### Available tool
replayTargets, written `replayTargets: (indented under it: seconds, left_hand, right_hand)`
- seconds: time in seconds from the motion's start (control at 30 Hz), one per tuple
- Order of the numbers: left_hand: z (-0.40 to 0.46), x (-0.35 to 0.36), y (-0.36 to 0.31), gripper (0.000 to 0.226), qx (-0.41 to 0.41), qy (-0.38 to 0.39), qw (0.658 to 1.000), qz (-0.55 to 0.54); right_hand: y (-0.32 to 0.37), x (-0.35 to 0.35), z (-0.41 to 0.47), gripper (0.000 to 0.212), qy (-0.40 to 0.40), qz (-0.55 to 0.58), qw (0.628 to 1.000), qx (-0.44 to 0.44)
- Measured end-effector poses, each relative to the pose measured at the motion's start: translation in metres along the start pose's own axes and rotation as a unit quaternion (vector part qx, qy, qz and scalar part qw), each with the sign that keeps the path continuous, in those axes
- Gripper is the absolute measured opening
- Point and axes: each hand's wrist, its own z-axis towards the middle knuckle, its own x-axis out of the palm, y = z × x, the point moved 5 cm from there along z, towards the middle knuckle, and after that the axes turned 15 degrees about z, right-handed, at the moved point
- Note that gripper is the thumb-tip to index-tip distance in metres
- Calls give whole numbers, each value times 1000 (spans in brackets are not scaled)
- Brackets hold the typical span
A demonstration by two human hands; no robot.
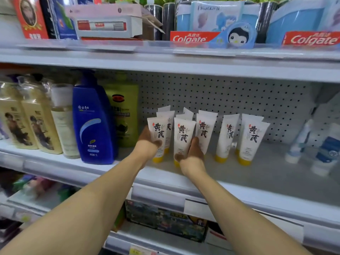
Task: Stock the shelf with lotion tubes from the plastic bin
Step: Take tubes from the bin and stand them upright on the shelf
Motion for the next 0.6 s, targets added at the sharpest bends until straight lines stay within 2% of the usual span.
replayTargets:
  seconds: [0.17,0.33,0.47,0.6]
  left_hand:
    - [8,0,-1,47,8,-4,1000,21]
    - [15,3,3,48,-3,3,999,40]
    - [12,2,13,49,-24,7,999,39]
    - [-3,-7,26,48,-40,11,997,63]
  right_hand:
    - [-2,6,5,53,-11,-44,999,-28]
    - [-8,10,11,48,-15,-47,999,7]
    - [-13,6,3,60,-10,-57,998,31]
    - [-9,-2,-18,66,-9,-121,992,21]
